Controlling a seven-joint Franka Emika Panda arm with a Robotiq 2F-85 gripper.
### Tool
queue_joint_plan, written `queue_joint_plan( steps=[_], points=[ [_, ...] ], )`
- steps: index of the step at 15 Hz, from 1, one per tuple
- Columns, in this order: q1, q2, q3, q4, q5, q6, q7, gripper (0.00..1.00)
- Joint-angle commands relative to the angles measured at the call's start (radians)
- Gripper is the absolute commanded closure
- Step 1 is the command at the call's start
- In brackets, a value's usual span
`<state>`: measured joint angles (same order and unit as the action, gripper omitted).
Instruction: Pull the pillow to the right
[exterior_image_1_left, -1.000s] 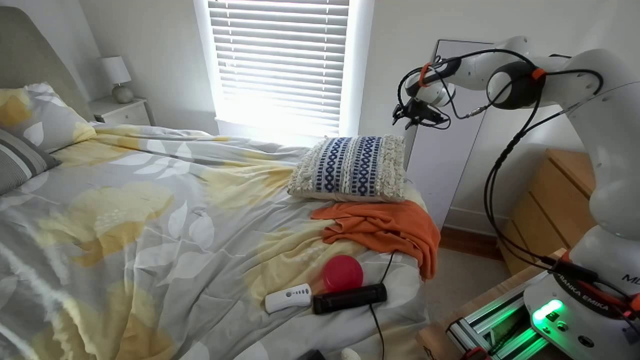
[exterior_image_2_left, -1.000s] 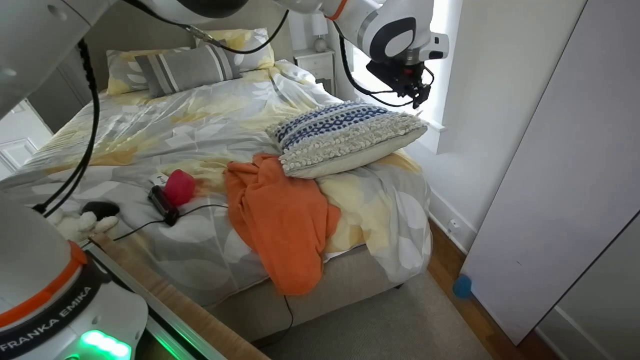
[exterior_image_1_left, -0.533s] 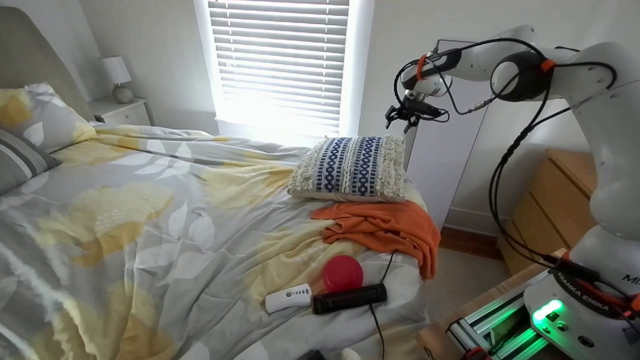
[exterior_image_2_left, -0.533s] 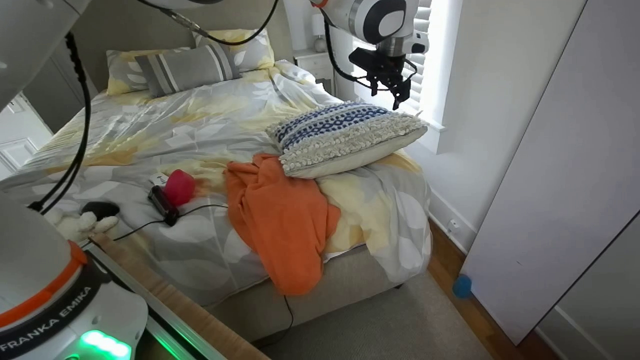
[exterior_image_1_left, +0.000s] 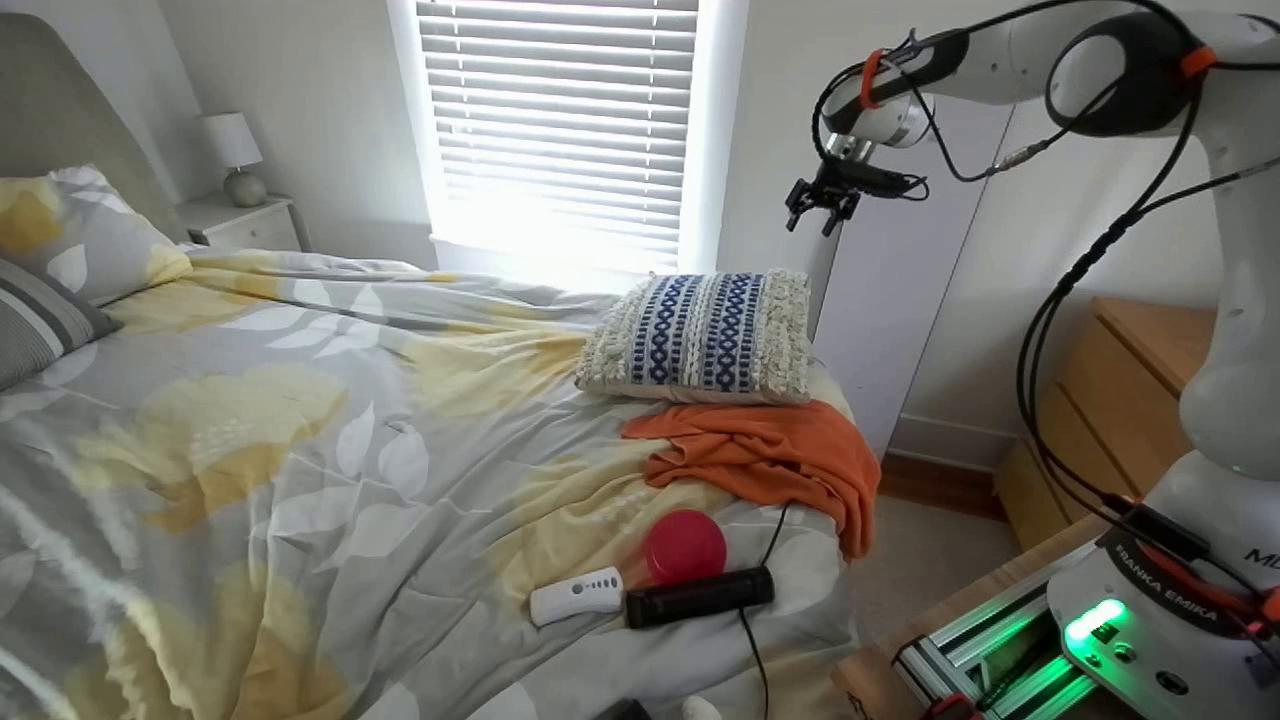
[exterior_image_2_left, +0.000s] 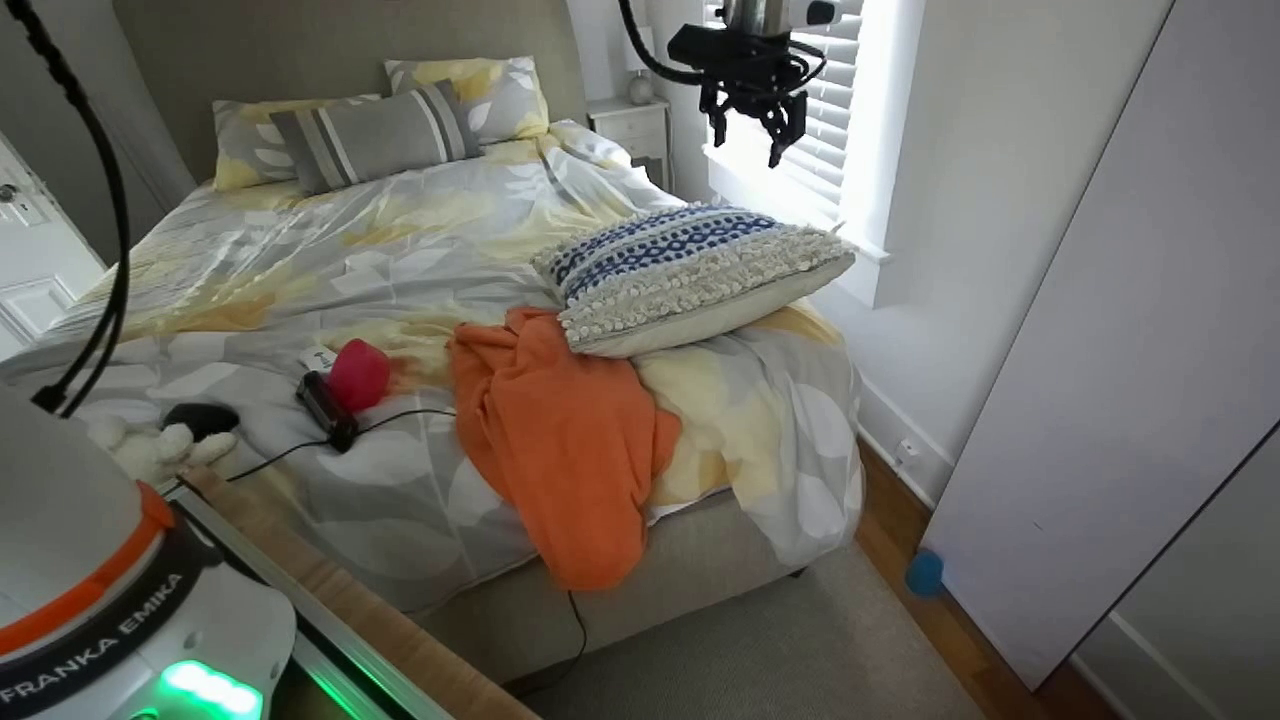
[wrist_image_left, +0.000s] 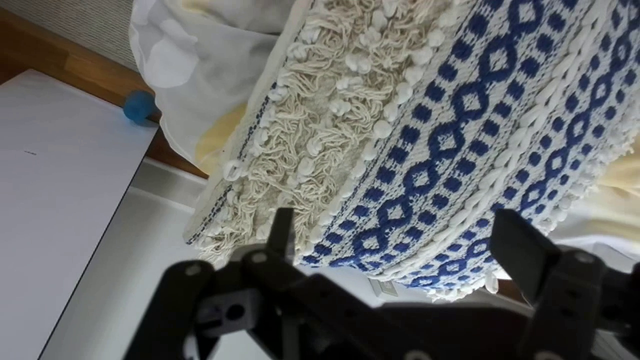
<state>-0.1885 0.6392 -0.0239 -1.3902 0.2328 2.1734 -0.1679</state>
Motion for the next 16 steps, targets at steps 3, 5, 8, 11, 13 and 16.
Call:
queue_joint_plan(
  steps=[3, 5, 8, 11, 13, 16],
  points=[
    [-0.011, -0.252, -0.011, -0.334, -0.024, 0.045, -0.061, 0.0],
    [-0.014, -0.325, -0.019, -0.429, -0.013, 0.065, -0.071, 0.0],
    [-0.02, -0.437, -0.027, -0.575, 0.011, 0.06, -0.086, 0.0],
    [-0.015, -0.553, -0.035, -0.728, 0.037, 0.078, -0.135, 0.0],
    [-0.009, -0.623, -0.039, -0.816, 0.079, 0.106, -0.182, 0.0],
    [0.008, -0.713, -0.05, -0.915, 0.156, 0.136, -0.276, 0.0]
  ],
)
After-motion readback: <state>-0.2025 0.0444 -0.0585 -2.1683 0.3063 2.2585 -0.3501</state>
